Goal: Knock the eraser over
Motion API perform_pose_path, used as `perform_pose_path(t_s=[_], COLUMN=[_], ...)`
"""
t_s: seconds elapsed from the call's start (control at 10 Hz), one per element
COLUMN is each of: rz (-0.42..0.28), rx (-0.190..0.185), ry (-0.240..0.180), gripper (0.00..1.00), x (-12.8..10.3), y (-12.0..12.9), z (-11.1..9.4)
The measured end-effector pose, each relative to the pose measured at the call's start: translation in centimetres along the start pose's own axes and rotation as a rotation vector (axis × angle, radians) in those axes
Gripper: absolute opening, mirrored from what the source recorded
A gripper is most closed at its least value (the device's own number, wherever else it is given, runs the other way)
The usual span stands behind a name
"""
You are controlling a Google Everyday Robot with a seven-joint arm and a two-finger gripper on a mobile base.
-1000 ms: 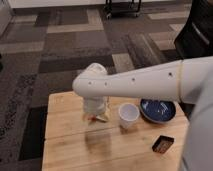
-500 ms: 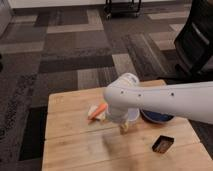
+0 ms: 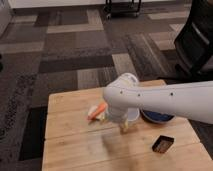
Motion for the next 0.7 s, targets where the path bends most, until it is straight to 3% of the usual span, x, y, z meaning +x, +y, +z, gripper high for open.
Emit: perform_pose_path(t_s=[0.1,0.3,0.7], rz=[0.017,0.020,0.055], rx=[0.027,0.036,-0.035], ry=[-0.021,-0.039,-0.027], gripper=[0.65,0.65,0.65], x=[0.6,2.0,3.9], y=[-0.8,-1.0,-4.1], z=[-0.3,-0.7,-0.8])
